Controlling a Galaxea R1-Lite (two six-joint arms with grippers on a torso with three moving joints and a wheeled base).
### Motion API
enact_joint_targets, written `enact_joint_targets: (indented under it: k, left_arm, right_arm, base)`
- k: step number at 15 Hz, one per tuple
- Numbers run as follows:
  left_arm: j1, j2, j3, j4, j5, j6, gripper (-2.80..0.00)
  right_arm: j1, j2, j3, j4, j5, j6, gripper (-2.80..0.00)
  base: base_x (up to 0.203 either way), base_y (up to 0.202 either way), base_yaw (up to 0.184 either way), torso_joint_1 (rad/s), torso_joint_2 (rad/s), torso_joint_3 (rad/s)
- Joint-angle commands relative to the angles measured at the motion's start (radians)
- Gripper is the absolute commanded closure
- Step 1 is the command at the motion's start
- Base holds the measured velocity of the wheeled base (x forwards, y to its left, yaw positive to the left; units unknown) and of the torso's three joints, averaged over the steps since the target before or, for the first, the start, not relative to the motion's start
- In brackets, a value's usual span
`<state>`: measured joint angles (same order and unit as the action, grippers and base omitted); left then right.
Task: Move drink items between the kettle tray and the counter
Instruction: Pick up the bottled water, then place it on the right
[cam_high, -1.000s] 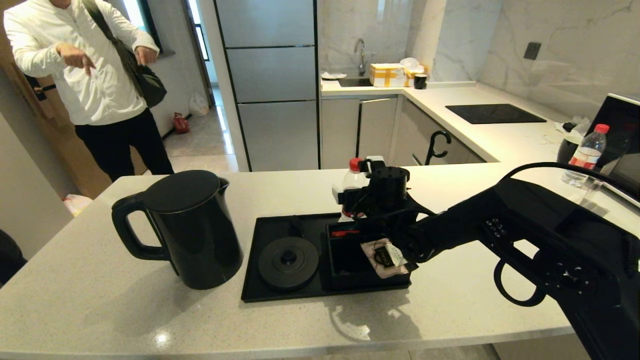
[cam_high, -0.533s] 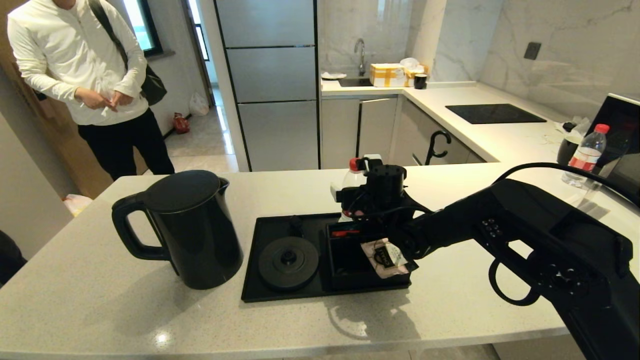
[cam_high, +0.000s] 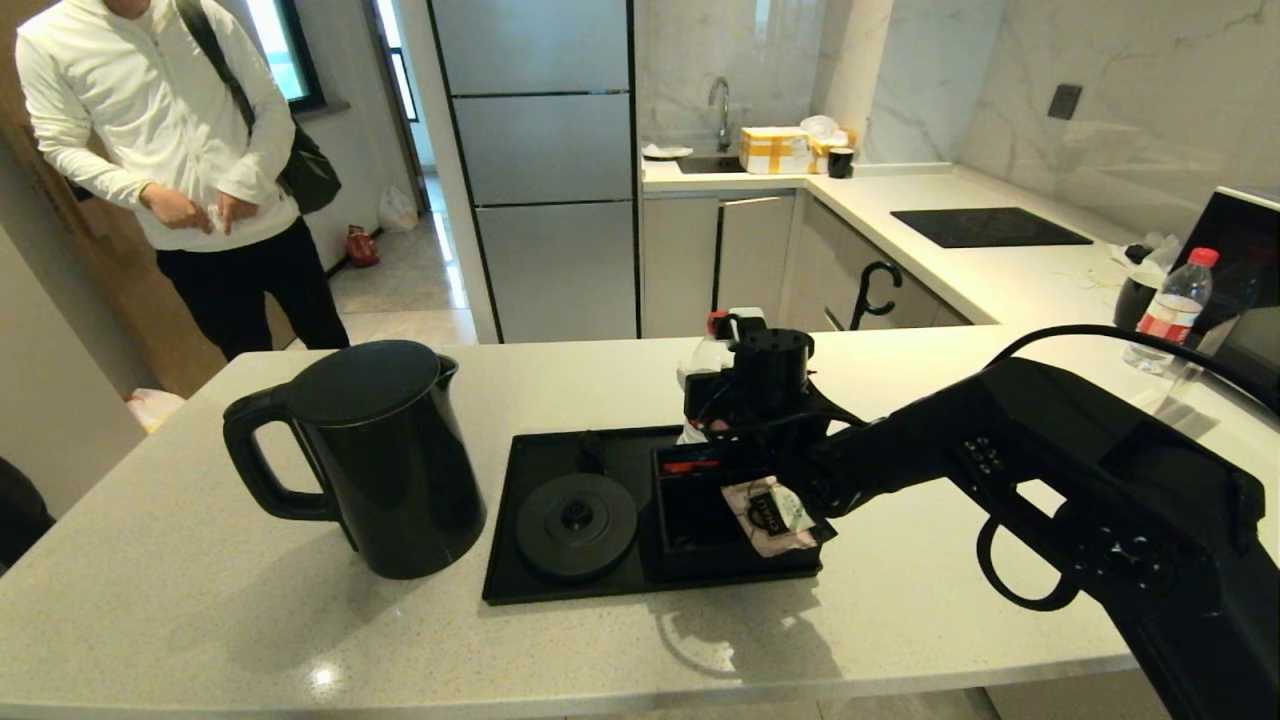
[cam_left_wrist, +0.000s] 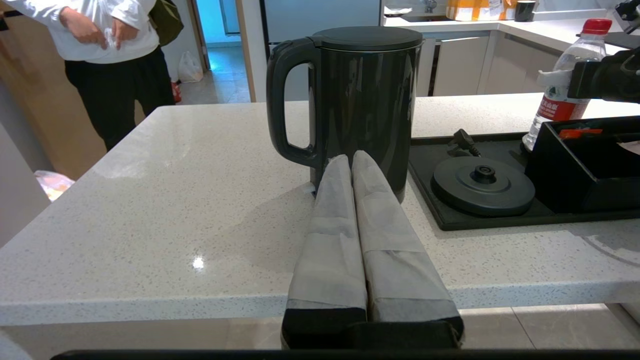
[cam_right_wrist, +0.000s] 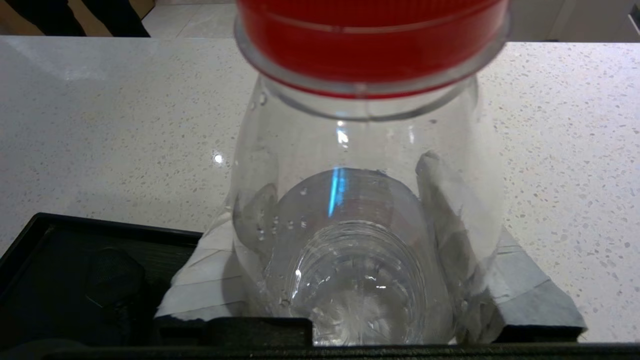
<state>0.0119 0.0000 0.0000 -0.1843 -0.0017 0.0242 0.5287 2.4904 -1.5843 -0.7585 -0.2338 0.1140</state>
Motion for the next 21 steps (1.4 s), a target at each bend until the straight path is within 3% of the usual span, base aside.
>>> enact_joint_targets:
  k: [1, 15, 21]
  left_arm:
    - [0.0, 0.0, 0.04, -0.001, 0.0, 0.0, 0.0]
    - [0.0, 0.0, 0.04, -0.001, 0.0, 0.0, 0.0]
    - [0.0, 0.0, 0.04, -0.001, 0.0, 0.0, 0.0]
  right_arm:
    - [0.0, -0.003, 0.002, -0.005, -0.001, 0.001, 0.0]
    - [-0.032, -0.119, 0.041, -0.012, -0.044, -0.009, 0.0]
    - [-0.086, -0.188, 0.041, -0.015, -0.124, -0.009, 0.0]
  base:
    - [0.0, 0.0, 0.0, 0.0, 0.0, 0.0]
    - [0.0, 0.0, 0.0, 0.0, 0.0, 0.0]
    - [0.0, 0.0, 0.0, 0.0, 0.0, 0.0]
